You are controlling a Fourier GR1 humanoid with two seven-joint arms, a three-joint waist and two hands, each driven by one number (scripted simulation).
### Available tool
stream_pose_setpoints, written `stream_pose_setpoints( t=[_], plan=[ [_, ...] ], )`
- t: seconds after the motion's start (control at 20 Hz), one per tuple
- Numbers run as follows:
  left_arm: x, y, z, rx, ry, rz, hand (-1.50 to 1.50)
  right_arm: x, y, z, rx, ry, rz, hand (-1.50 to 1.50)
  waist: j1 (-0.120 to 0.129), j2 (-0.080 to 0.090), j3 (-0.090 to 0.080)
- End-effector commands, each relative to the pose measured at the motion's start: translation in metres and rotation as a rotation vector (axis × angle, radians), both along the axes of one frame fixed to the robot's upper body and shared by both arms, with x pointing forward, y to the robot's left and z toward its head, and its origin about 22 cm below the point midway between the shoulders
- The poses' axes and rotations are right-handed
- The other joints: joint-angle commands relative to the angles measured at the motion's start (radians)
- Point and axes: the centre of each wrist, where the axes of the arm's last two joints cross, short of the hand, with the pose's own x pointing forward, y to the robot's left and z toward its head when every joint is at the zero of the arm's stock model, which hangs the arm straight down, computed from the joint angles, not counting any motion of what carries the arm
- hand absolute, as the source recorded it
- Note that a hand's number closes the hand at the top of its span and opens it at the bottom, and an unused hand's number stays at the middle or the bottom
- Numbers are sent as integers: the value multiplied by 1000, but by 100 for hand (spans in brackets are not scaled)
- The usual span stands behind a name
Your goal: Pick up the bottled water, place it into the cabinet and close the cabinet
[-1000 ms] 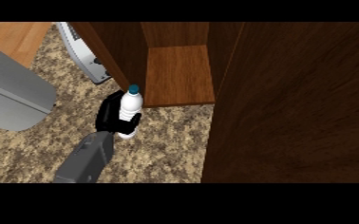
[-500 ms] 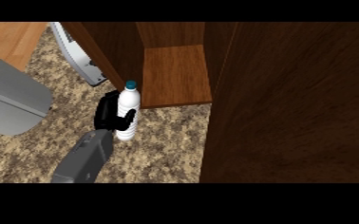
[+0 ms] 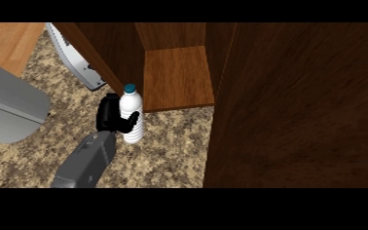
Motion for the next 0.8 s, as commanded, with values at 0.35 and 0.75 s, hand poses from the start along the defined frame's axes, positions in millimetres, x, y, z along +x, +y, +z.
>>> stream_pose_setpoints(
  t=[0.35, 0.75],
  plan=[
    [64, -96, 72, 51, -43, -7, 150, 4, -22, 2, 30, -17, 19, -150, -56, 27, -17],
    [64, -92, 71, -25, -59, 57, 150, 6, -30, 3, 23, -15, 31, -150, -62, 36, -20]
  ],
)
